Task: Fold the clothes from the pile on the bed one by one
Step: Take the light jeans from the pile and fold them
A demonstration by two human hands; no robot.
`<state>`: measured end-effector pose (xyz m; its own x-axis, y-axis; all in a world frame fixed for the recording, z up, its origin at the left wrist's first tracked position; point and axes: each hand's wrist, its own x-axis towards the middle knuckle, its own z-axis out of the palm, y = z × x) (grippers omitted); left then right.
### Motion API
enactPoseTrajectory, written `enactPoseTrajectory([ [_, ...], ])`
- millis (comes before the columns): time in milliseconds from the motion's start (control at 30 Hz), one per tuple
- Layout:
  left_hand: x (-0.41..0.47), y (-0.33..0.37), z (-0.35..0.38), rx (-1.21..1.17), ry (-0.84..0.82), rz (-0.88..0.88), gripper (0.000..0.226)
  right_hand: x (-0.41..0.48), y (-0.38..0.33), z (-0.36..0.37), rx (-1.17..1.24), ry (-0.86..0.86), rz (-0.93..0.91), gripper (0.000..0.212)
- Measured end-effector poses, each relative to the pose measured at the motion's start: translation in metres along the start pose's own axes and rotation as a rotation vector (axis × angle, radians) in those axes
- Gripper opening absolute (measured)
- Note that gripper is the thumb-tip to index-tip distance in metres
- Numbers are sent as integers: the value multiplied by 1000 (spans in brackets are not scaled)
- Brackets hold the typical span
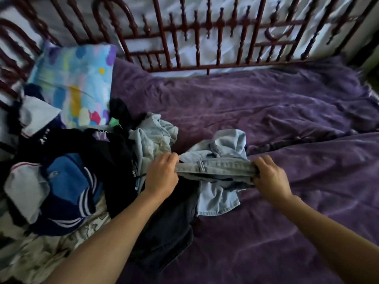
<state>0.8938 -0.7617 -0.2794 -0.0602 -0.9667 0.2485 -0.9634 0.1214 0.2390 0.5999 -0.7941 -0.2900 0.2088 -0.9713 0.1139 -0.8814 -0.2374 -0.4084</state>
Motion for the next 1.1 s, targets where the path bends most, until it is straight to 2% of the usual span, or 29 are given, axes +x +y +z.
enactPoseTrajectory([
  [67,5,10,-31,-6,99,-23,30,5,-15,-33,-114,72,10,23],
  [133,7,15,-60,-91,193,-161,22,5,-34,-65,-176,129,24,23],
  [233,7,13,-103,-352,375,-435,19,-8,-73,-108,-30,124,95,20],
  [367,-11,9,-168,-578,555,-538,24,-43,-130,-161,415,-106,101,28],
  [433,-24,6,-202,-634,562,-531,29,-67,-152,-184,510,-261,75,23],
  [500,-38,5,-231,-606,497,-419,24,-88,-165,-198,435,-277,33,23],
  [567,-55,6,-257,-467,375,-178,15,-102,-167,-205,183,-65,29,22],
  [633,-72,8,-278,-305,205,64,27,-113,-158,-217,-128,146,86,21],
  [700,-86,10,-293,-162,38,226,44,-124,-147,-231,-289,190,172,23],
  [733,-91,9,-299,-99,-31,253,47,-129,-144,-238,-305,167,225,21],
  [800,-96,4,-306,32,-144,190,40,-135,-146,-248,-246,69,289,21],
  [867,-100,-2,-305,54,-164,8,24,-139,-154,-253,-131,-36,288,23],
  [933,-100,-3,-299,-271,-38,-278,13,-144,-159,-257,93,-127,321,24],
  [1000,-101,5,-296,-647,92,-465,17,-151,-159,-259,267,-177,330,25],
  [1033,-100,10,-296,-769,123,-497,21,-155,-158,-260,306,-179,305,26],
  [1100,-100,21,-302,-864,163,-469,26,-162,-155,-262,304,-133,215,21],
])
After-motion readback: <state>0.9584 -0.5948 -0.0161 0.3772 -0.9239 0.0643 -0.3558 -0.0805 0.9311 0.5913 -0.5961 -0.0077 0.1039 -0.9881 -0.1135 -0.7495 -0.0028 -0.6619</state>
